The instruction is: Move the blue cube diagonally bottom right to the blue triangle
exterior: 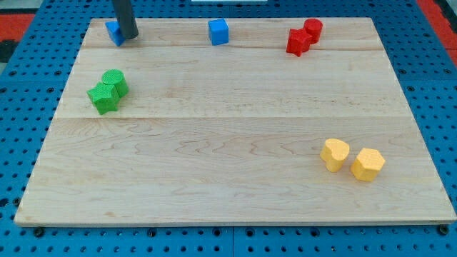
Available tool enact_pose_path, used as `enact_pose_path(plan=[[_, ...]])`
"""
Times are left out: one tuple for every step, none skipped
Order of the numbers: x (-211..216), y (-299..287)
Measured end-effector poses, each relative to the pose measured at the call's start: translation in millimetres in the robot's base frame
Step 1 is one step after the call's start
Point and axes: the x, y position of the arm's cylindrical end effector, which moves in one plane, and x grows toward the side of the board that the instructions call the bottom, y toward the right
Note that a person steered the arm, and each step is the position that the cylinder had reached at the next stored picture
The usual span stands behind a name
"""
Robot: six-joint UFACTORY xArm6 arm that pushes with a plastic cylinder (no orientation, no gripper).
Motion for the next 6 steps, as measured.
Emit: enact_pose_path(plan=[[6, 21], [24, 77], [27, 92], [27, 92], [27, 92], [27, 92]])
